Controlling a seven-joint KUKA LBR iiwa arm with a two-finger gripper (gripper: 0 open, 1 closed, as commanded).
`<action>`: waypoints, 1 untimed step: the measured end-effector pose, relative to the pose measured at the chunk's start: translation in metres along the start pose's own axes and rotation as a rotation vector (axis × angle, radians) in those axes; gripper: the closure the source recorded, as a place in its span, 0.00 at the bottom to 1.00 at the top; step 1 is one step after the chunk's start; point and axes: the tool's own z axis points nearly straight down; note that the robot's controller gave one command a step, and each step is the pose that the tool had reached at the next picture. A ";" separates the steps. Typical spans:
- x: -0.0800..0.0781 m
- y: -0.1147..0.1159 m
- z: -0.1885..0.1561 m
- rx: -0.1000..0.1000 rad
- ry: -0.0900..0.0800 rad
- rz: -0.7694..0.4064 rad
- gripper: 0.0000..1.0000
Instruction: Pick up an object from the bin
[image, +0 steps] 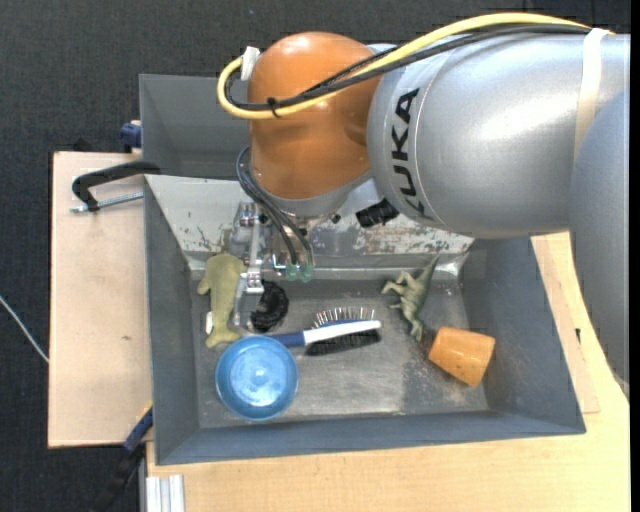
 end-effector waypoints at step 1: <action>0.040 -0.036 0.133 0.001 -0.001 -0.151 0.00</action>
Offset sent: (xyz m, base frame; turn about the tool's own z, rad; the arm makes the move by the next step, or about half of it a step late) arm -0.0400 -0.0367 -0.1312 -0.1515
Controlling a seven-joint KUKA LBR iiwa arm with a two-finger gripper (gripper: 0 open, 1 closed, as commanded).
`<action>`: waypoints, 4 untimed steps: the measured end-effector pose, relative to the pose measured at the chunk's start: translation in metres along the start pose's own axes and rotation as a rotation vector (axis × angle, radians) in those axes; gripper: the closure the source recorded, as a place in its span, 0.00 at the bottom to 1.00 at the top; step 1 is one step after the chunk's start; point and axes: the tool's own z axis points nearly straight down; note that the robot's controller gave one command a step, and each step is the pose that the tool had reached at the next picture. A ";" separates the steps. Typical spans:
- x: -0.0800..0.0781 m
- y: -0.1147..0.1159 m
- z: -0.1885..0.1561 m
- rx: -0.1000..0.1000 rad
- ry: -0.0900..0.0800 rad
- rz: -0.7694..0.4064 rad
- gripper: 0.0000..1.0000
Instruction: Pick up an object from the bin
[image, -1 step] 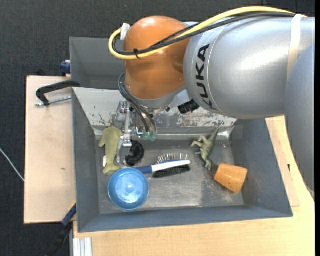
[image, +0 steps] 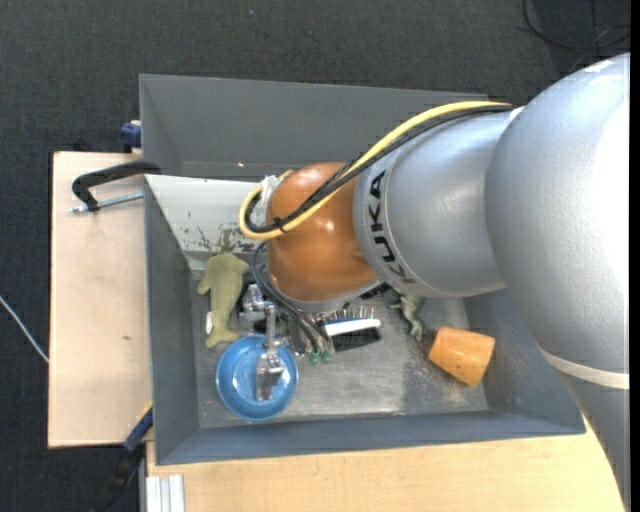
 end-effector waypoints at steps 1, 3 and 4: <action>-0.009 -0.002 0.012 -0.006 -0.013 -0.025 0.00; -0.031 -0.020 0.021 -0.020 0.002 0.062 1.00; -0.045 -0.016 -0.071 0.001 -0.014 -0.377 1.00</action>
Offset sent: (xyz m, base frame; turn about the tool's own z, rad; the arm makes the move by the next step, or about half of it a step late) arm 0.0103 -0.0100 -0.0423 -0.0287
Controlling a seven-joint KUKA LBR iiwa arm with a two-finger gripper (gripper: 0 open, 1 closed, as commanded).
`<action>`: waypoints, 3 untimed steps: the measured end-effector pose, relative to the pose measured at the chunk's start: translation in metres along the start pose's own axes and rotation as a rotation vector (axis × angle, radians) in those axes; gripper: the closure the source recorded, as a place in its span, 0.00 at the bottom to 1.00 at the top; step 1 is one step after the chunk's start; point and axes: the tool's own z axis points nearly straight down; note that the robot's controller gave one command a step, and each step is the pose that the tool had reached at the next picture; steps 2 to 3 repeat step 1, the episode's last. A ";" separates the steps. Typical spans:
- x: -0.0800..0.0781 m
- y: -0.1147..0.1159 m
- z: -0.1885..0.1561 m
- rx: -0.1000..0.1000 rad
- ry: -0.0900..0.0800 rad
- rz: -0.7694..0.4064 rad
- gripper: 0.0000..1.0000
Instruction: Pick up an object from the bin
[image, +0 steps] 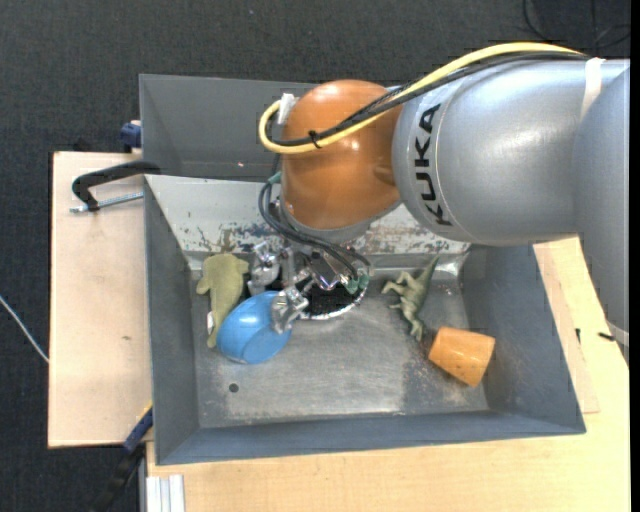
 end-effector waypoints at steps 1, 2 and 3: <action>-0.013 0.001 -0.135 0.002 -0.008 0.014 1.00; -0.013 0.001 -0.135 0.002 -0.008 0.014 1.00; -0.013 0.001 -0.135 0.002 -0.008 0.014 1.00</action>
Offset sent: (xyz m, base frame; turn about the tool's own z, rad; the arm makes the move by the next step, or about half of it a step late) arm 0.0071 0.0051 0.1284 0.0131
